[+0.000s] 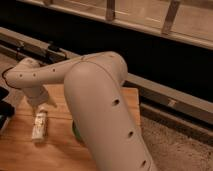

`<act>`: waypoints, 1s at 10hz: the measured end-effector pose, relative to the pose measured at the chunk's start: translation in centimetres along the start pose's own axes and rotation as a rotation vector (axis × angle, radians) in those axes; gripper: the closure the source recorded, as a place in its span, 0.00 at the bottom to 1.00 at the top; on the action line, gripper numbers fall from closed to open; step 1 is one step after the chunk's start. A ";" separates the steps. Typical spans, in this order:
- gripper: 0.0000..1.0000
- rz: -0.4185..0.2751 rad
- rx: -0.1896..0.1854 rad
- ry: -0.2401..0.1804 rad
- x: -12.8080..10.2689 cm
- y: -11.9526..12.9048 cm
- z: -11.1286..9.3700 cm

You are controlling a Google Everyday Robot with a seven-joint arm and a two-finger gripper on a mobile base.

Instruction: Place the bottle in the ceramic bowl

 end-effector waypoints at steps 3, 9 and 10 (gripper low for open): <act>0.35 -0.051 -0.029 -0.014 -2.5 3.1 1.6; 0.35 -0.057 -0.029 -0.018 -2.7 3.6 2.2; 0.35 -0.037 -0.028 -0.006 -2.4 3.2 2.7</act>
